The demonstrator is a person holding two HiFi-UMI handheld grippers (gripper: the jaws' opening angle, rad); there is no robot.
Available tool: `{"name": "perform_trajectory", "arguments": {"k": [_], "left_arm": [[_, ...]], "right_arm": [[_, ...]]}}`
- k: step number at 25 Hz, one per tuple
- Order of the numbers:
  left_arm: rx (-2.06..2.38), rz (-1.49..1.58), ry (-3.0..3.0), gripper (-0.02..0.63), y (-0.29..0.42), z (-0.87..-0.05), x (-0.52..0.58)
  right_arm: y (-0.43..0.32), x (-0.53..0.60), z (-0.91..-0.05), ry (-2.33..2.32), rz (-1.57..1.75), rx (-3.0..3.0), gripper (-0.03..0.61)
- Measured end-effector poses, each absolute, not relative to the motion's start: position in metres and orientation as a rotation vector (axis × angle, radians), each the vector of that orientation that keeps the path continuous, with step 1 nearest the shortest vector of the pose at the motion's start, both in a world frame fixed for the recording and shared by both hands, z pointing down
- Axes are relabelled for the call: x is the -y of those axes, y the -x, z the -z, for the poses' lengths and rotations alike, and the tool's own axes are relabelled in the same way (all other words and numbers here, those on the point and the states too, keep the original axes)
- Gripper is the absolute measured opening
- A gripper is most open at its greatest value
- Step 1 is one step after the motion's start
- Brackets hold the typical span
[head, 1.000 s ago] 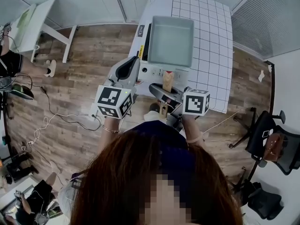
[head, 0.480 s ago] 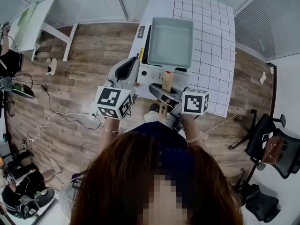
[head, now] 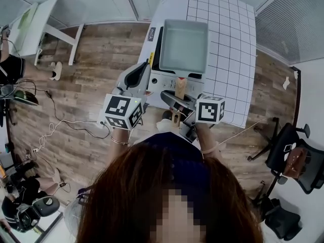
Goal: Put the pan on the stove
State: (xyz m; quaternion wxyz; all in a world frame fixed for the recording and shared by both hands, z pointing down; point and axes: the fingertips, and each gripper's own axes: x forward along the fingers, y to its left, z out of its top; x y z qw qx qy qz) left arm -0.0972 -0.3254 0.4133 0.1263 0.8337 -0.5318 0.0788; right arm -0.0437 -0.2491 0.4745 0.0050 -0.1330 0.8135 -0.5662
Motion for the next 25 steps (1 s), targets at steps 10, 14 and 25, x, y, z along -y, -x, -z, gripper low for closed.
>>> {"name": "perform_trajectory", "arguments": {"k": [10, 14, 25], "left_arm": [[1.55, -0.253, -2.411, 0.02, 0.097, -0.422, 0.331], [1.547, -0.265, -2.406, 0.02, 0.096, -0.424, 0.331], [1.532, -0.288, -2.408, 0.02, 0.095, -0.428, 0.334]], "right_arm": [[0.042, 0.256, -0.486, 0.409, 1.803, -2.536, 0.078], [0.043, 0.257, -0.489, 0.403, 1.81, -2.528, 0.078], [0.046, 0.26, -0.498, 0.409, 1.833, -2.507, 0.078]]}}
